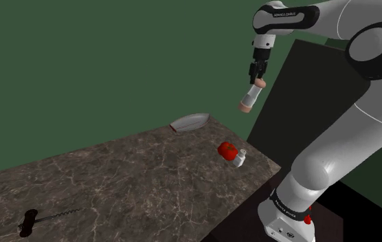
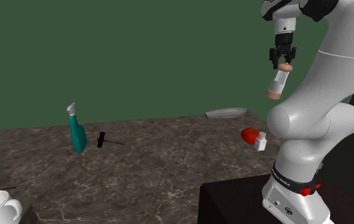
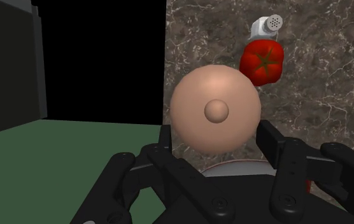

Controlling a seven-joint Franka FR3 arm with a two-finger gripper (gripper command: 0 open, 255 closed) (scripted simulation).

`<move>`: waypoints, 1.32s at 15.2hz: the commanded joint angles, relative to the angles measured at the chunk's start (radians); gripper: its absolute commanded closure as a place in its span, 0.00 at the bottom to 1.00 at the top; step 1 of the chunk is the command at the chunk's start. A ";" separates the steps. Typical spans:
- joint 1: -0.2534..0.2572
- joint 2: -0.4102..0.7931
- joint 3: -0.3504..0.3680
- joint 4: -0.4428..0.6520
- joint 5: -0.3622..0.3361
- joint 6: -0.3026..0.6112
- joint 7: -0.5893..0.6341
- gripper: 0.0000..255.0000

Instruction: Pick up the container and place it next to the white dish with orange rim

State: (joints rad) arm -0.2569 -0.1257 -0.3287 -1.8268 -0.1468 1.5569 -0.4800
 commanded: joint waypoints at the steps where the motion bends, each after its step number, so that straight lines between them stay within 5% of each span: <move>1: -0.001 -0.002 -0.001 -0.028 -0.001 0.028 0.002 1.00; 20: -0.007 0.024 -0.012 -0.257 -0.002 0.281 0.021 1.00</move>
State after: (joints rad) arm -0.2643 -0.1029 -0.3415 -2.0709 -0.1486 1.8225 -0.4626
